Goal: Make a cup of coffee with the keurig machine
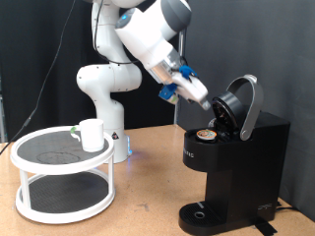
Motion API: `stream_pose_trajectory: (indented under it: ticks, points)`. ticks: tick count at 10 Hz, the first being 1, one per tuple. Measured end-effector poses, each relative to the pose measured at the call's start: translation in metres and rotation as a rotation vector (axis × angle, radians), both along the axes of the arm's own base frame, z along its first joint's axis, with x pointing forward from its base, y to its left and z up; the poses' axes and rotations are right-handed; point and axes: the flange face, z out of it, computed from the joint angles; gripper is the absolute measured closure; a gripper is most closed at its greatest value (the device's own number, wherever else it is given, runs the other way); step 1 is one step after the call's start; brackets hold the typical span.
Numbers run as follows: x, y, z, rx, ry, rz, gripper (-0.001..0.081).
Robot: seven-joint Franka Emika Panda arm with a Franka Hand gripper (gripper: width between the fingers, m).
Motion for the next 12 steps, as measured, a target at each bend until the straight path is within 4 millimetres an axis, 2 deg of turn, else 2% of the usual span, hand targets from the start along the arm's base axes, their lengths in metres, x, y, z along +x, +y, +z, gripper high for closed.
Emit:
stream_pose_trajectory:
  ticks: [6,8,10,12]
  points:
    - [-0.001,-0.044,0.078,0.079,-0.06,-0.094,0.0072]
    - [-0.001,-0.054,0.091,0.088,-0.051,-0.089,0.0072]
    - [0.0,-0.051,0.091,0.113,-0.055,-0.095,0.0072]
    - [0.006,-0.037,0.104,0.195,-0.081,-0.107,0.0072]
